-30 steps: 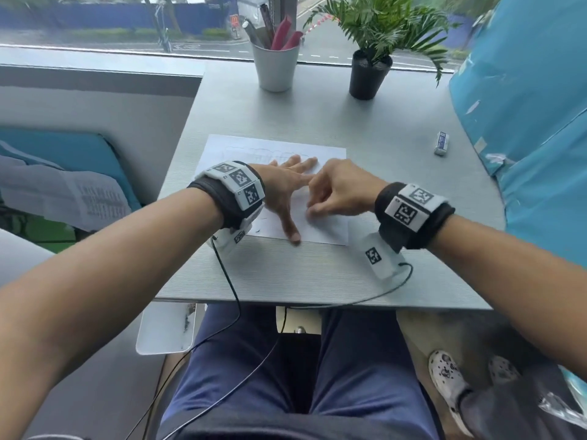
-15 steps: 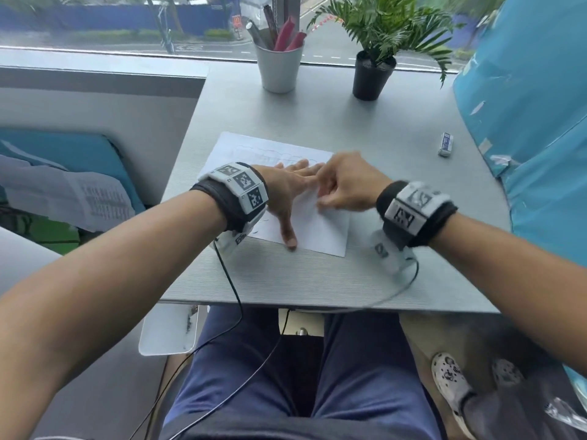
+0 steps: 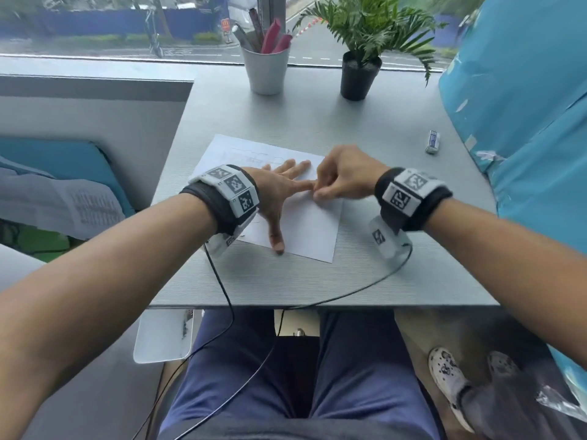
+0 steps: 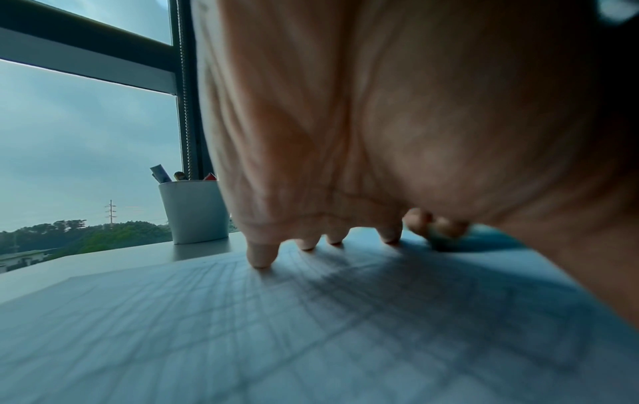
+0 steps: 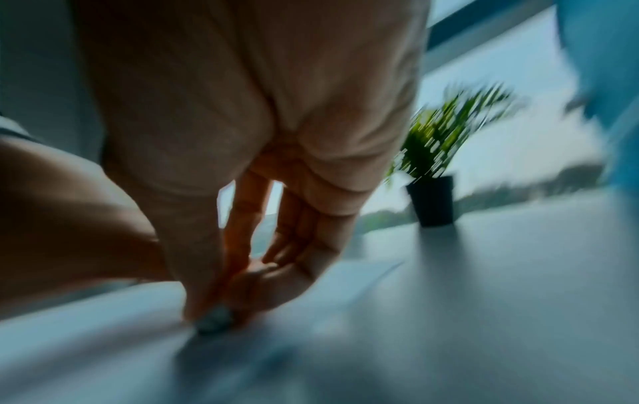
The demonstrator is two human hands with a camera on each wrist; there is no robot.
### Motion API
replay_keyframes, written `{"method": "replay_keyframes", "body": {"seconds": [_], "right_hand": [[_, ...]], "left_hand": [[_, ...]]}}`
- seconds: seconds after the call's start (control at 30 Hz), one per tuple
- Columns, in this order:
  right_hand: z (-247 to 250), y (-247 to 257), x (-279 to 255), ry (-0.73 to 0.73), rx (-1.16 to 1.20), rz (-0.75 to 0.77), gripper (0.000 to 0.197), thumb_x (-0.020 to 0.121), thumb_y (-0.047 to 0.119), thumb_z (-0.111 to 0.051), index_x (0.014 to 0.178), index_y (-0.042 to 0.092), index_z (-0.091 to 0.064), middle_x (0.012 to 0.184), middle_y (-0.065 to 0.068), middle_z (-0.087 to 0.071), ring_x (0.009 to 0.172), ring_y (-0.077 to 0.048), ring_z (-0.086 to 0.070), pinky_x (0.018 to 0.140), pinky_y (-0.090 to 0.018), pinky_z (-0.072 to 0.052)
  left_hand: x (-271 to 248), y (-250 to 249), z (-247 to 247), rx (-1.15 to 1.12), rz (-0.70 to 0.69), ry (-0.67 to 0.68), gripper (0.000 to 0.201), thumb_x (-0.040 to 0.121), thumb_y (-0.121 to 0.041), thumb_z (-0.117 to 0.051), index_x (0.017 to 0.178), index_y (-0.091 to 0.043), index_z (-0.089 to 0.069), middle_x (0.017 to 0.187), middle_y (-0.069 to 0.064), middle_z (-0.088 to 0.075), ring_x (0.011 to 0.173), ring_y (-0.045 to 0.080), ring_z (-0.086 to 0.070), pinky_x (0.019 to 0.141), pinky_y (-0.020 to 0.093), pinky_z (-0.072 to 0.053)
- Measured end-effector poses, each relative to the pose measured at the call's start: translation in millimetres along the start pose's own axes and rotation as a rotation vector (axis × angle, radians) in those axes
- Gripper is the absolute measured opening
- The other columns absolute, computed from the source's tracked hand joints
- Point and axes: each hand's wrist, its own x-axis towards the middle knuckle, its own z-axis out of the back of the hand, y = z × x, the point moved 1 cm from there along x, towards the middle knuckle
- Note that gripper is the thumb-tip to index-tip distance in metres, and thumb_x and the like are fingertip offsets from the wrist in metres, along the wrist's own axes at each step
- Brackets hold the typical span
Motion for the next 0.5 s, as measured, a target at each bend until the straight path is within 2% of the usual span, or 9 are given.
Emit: {"method": "replay_keyframes", "body": {"seconds": [0.07, 0.13, 0.2, 0.23, 0.3, 0.37, 0.43, 0.5], "right_hand": [[1, -6, 3, -0.049, 0.013, -0.026, 0.007, 0.07, 0.021, -0.082, 0.07, 0.018, -0.076, 0.069, 0.004, -0.068, 0.065, -0.009, -0.061, 0.061, -0.024, -0.046], [-17, 11, -10, 0.063, -0.012, 0.078, 0.008, 0.073, 0.02, -0.081, 0.07, 0.017, -0.075, 0.071, 0.007, -0.068, 0.069, -0.007, -0.064, 0.063, -0.025, -0.053], [-26, 19, -20, 0.178, -0.02, 0.137, 0.008, 0.076, 0.021, -0.081, 0.072, 0.017, -0.075, 0.072, 0.011, -0.068, 0.07, -0.002, -0.064, 0.064, -0.018, -0.053], [-19, 14, -15, 0.157, -0.03, 0.112, 0.008, 0.075, 0.022, -0.082, 0.072, 0.017, -0.076, 0.071, 0.012, -0.068, 0.068, -0.001, -0.063, 0.062, -0.017, -0.05], [1, -4, -2, 0.018, -0.011, 0.012, 0.008, 0.072, 0.023, -0.083, 0.072, 0.019, -0.076, 0.068, 0.009, -0.067, 0.064, -0.005, -0.061, 0.06, -0.022, -0.047], [3, -10, 0, -0.036, 0.016, -0.025, 0.008, 0.069, 0.021, -0.083, 0.069, 0.019, -0.075, 0.067, 0.005, -0.068, 0.064, -0.01, -0.063, 0.059, -0.027, -0.05], [-15, 6, -11, 0.063, 0.017, 0.054, 0.007, 0.071, 0.019, -0.082, 0.07, 0.018, -0.076, 0.07, 0.005, -0.07, 0.068, -0.01, -0.067, 0.062, -0.028, -0.057], [-27, 17, -21, 0.156, 0.024, 0.108, 0.007, 0.073, 0.021, -0.082, 0.071, 0.019, -0.076, 0.071, 0.007, -0.071, 0.068, -0.006, -0.067, 0.062, -0.021, -0.055]], "left_hand": [[-1, -2, 0, 0.004, 0.009, 0.008, 0.164, 0.035, -0.063, -0.094, 0.154, -0.043, 0.017, 0.158, -0.006, 0.038, 0.143, 0.018, 0.036, 0.12, 0.058, 0.01], [-1, -4, 2, 0.013, 0.009, 0.016, 0.165, 0.038, -0.061, -0.095, 0.153, -0.04, 0.021, 0.157, -0.004, 0.039, 0.143, 0.02, 0.036, 0.12, 0.058, 0.01], [-1, -6, 2, 0.018, 0.006, 0.021, 0.167, 0.038, -0.06, -0.095, 0.151, -0.037, 0.025, 0.157, -0.002, 0.039, 0.142, 0.021, 0.037, 0.119, 0.06, 0.01], [-1, -6, 3, 0.027, 0.005, 0.024, 0.167, 0.038, -0.06, -0.095, 0.151, -0.037, 0.026, 0.156, -0.003, 0.04, 0.142, 0.02, 0.037, 0.119, 0.06, 0.01], [0, -6, 3, 0.035, 0.007, 0.031, 0.167, 0.036, -0.061, -0.094, 0.151, -0.039, 0.025, 0.156, -0.004, 0.04, 0.142, 0.02, 0.037, 0.119, 0.06, 0.01], [0, -6, 3, 0.039, 0.013, 0.038, 0.167, 0.035, -0.061, -0.094, 0.152, -0.04, 0.023, 0.155, -0.005, 0.041, 0.141, 0.019, 0.038, 0.118, 0.06, 0.01], [-1, -7, 3, 0.059, 0.014, 0.051, 0.166, 0.037, -0.061, -0.094, 0.152, -0.037, 0.024, 0.155, -0.003, 0.042, 0.141, 0.02, 0.038, 0.118, 0.059, 0.012], [-3, -9, 4, 0.069, 0.005, 0.058, 0.164, 0.04, -0.06, -0.094, 0.152, -0.035, 0.024, 0.153, -0.002, 0.043, 0.14, 0.021, 0.039, 0.116, 0.057, 0.014]]}}
